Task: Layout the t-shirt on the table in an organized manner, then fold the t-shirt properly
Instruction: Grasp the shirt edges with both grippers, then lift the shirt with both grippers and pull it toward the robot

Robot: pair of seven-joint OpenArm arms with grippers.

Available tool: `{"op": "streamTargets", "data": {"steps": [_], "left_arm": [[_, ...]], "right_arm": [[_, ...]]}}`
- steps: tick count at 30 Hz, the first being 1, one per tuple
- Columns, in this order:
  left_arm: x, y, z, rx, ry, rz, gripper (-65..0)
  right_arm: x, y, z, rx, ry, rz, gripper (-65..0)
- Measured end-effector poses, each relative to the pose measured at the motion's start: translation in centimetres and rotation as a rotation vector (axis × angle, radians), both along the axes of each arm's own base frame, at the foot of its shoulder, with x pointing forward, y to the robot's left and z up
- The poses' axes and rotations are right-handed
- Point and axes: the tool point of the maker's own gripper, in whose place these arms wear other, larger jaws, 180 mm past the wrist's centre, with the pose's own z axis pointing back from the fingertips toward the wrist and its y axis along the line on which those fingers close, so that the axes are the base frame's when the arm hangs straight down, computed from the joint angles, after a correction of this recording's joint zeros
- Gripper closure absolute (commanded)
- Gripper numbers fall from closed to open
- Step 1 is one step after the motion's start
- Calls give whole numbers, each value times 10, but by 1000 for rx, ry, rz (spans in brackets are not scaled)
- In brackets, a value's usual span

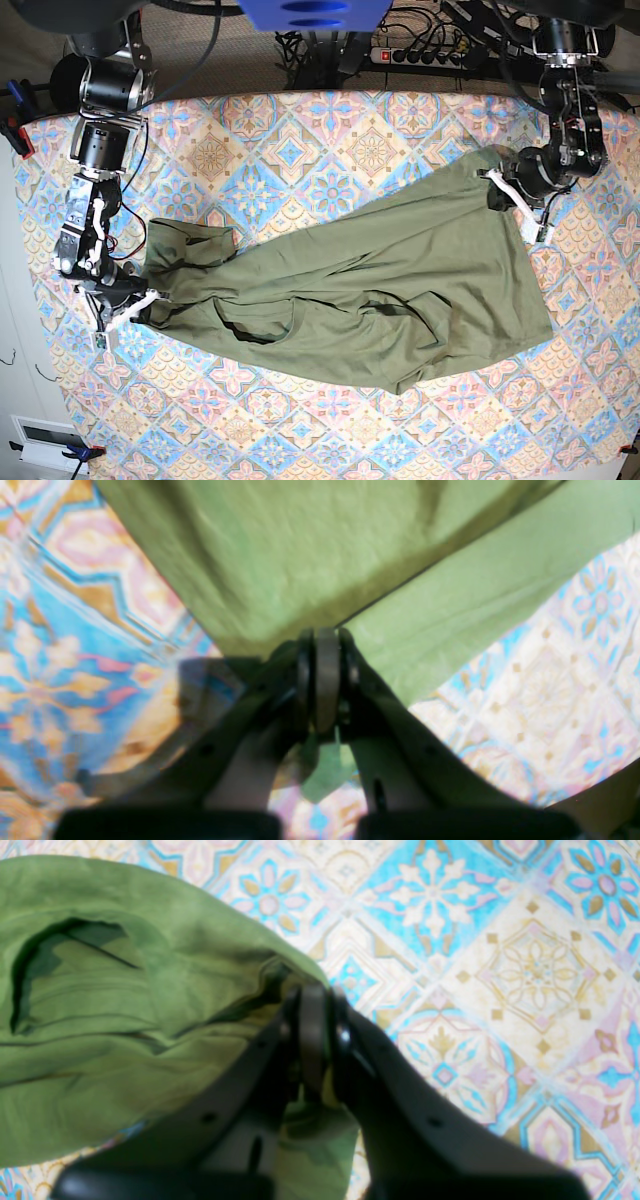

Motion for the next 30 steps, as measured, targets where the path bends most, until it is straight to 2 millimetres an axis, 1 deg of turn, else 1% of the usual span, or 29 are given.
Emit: {"op": "streamTargets", "data": {"steps": [2, 3, 6, 8, 10, 11, 13, 15, 17, 20, 21, 22, 24, 25, 27, 28, 30], "left_arm": [[11, 9, 10, 18, -24, 21, 0], [21, 14, 19, 18, -57, 39, 0], [52, 36, 59, 5, -195, 110, 0], [69, 51, 82, 25, -256, 148, 0], [86, 57, 103, 39, -310, 161, 0], [95, 54, 115, 27, -348, 154, 0], [114, 47, 141, 1, -423, 139, 0], [130, 48, 166, 5, -485, 145, 0], [144, 51, 194, 9, -548, 151, 0], [171, 52, 255, -19, -693, 154, 0], [180, 50, 270, -30, -720, 152, 0], [190, 51, 284, -43, -738, 151, 0], [211, 51, 316, -76, -780, 155, 0], [221, 50, 329, -94, -793, 151, 0], [240, 57, 352, -79, -792, 171, 0], [249, 60, 369, -83, -802, 183, 0], [267, 59, 402, -108, -859, 189, 0]], "right_arm": [[0, 0, 0, 1, -1, 1, -7], [0, 0, 0, 1, 0, 0, -7], [0, -1, 0, 1, -1, -3, -7], [0, -2, 1, 1, -1, -4, -7], [4, -1, 6, 0, -5, 4, -7], [8, 0, 12, 0, -18, 4, -7], [20, 1, 36, -8, -86, 11, -7], [30, 2, 58, -17, -139, 20, -7], [39, 2, 76, -22, -178, 17, -7], [60, 3, 115, -21, -256, 20, -7], [66, 4, 128, -17, -282, 23, -7], [73, 3, 143, -20, -306, 20, -7], [90, 1, 186, -13, -390, 17, -7], [98, -1, 203, -5, -419, 7, -7], [112, -2, 237, 13, -476, 7, -7], [119, -3, 254, 27, -508, 3, -7], [132, -7, 282, 48, -562, -14, -9]]}}
